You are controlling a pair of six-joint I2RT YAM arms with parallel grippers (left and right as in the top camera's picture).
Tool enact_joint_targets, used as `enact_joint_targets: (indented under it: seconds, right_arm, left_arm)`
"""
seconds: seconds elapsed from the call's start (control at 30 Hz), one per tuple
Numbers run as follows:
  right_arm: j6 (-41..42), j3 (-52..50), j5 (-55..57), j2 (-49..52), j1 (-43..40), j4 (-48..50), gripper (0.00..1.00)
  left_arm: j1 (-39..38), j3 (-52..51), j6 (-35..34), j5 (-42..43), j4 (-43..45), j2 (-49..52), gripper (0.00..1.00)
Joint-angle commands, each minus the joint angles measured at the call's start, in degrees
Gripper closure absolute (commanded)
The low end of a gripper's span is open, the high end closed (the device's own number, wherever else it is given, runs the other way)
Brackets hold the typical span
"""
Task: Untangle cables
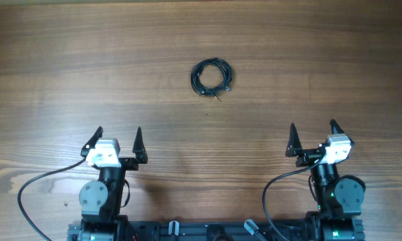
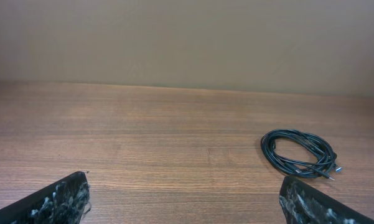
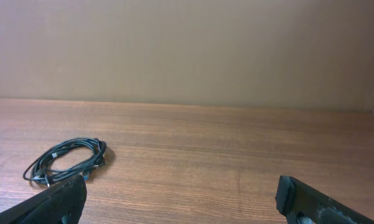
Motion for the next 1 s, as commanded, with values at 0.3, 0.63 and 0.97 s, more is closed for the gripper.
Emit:
enact_joint_targets:
  seconds: [0.3, 0.63, 0.97]
  right_arm:
    - [-1.0, -0.2, -0.3, -0.2, -0.2, 0.2, 0.00]
    - [-1.0, -0.2, -0.3, -0.2, -0.2, 0.2, 0.00]
    - [-1.0, -0.2, -0.3, -0.2, -0.2, 0.1, 0.00]
  left_arm:
    - [0.4, 12.7, -4.8, 1.0, -21.5, -0.3, 0.00]
    - [0.4, 33.2, -11.0, 4.0, -34.8, -0.3, 0.00]
    - [0.4, 77.6, -7.5, -0.2, -60.2, 23.2, 0.00]
